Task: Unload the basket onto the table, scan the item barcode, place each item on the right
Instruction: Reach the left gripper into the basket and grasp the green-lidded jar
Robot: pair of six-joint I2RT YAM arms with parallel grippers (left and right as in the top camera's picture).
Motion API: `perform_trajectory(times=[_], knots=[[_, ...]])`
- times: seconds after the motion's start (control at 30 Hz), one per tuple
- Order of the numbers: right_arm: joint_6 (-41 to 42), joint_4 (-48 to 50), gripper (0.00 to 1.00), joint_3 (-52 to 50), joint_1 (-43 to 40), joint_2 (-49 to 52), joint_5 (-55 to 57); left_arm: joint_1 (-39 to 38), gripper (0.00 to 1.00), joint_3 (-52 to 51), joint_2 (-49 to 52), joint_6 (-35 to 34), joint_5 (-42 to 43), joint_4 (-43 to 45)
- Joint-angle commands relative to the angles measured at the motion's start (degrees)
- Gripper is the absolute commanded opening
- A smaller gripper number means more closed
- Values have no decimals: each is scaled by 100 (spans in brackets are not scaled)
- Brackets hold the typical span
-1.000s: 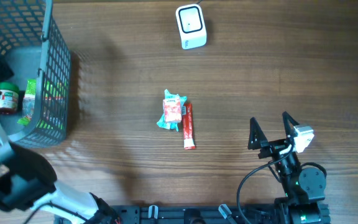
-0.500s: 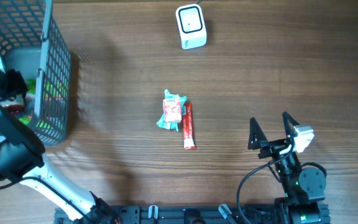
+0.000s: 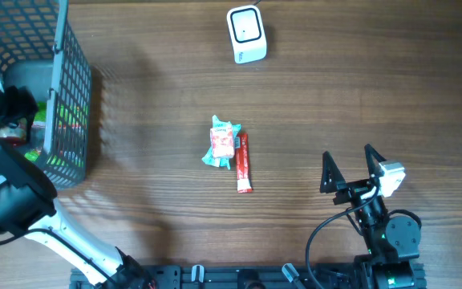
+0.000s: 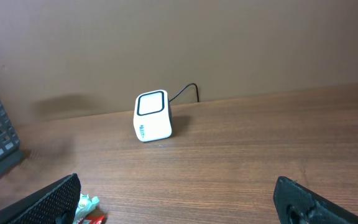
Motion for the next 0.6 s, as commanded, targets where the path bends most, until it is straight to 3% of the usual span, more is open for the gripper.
perform_trajectory(times=[0.0, 0.2, 0.27, 0.33, 0.47, 0.57], knots=[[42, 26, 100, -7, -28, -28, -26, 122, 100, 7, -96, 11, 52, 33], [42, 26, 100, -7, -28, -28, -26, 393, 100, 4, -94, 9, 339, 4], [44, 26, 100, -7, -28, -28, -26, 387, 87, 4, -94, 9, 844, -42], [44, 26, 100, -7, -28, -24, -26, 363, 83, 4, -94, 9, 975, -90], [44, 28, 100, -7, -28, -24, -26, 411, 87, 4, -42, 9, 953, -122], [42, 26, 100, -7, -28, -24, -24, 413, 77, -111, 22, 9, 981, -66]])
